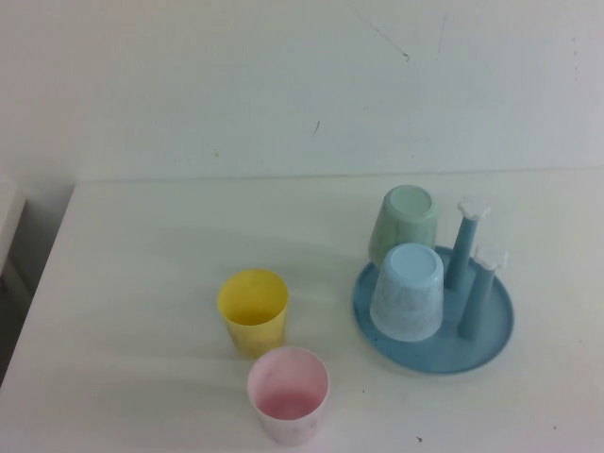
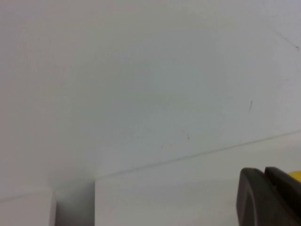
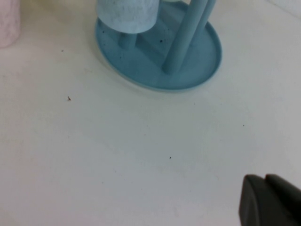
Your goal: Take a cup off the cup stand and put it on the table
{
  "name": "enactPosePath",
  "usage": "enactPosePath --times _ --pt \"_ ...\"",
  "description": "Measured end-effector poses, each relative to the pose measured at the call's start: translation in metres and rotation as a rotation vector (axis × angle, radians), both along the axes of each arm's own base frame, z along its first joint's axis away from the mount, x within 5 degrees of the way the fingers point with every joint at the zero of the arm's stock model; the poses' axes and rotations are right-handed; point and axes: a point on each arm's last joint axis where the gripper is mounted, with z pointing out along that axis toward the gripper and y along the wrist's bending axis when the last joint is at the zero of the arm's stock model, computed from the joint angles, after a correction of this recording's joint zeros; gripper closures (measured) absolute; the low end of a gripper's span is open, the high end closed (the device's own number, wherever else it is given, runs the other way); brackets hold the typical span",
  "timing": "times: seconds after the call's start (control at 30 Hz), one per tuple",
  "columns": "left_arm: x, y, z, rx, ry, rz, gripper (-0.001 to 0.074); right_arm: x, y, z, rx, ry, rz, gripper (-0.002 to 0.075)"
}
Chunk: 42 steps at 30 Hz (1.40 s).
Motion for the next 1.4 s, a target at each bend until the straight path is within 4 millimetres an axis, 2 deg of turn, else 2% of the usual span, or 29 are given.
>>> enactPosePath --times 0.1,0.23,0.47,0.63,0.73,0.83,0.97,1.17,1.4 --pt "-0.003 0.002 -0.020 -0.041 0.026 0.025 0.0736 0.000 0.000 0.000 0.000 0.000 0.000 0.0727" --pt "-0.006 0.003 -0.032 -0.091 0.051 0.032 0.0736 0.000 0.000 0.000 0.000 0.000 0.000 0.0727" --pt "-0.009 0.003 -0.052 -0.149 0.283 0.042 0.0736 0.000 -0.004 -0.006 -0.045 -0.028 -0.018 0.0727" --pt "-0.010 0.004 -0.058 -0.181 0.352 0.061 0.0736 -0.008 -0.018 -0.019 -0.112 -0.228 -0.157 0.0727" --pt "-0.011 0.004 -0.058 -0.182 0.357 0.063 0.0736 -0.012 -0.024 -0.034 -0.083 -0.454 -0.243 0.0727" --pt "-0.011 0.004 -0.058 -0.178 0.357 0.064 0.0736 -0.008 -0.023 -0.052 -0.029 -0.538 -0.256 0.0727" --pt "-0.011 0.004 -0.058 -0.175 0.359 0.065 0.0736 -0.005 -0.022 -0.071 0.001 -0.514 -0.256 0.0727" --pt "-0.011 0.004 -0.058 -0.166 0.360 0.065 0.0736 -0.009 -0.021 -0.089 -0.049 -0.330 -0.218 0.0727" --pt "-0.011 0.004 -0.058 -0.165 0.360 0.066 0.0736 -0.009 -0.022 -0.090 -0.048 -0.317 -0.255 0.0727"
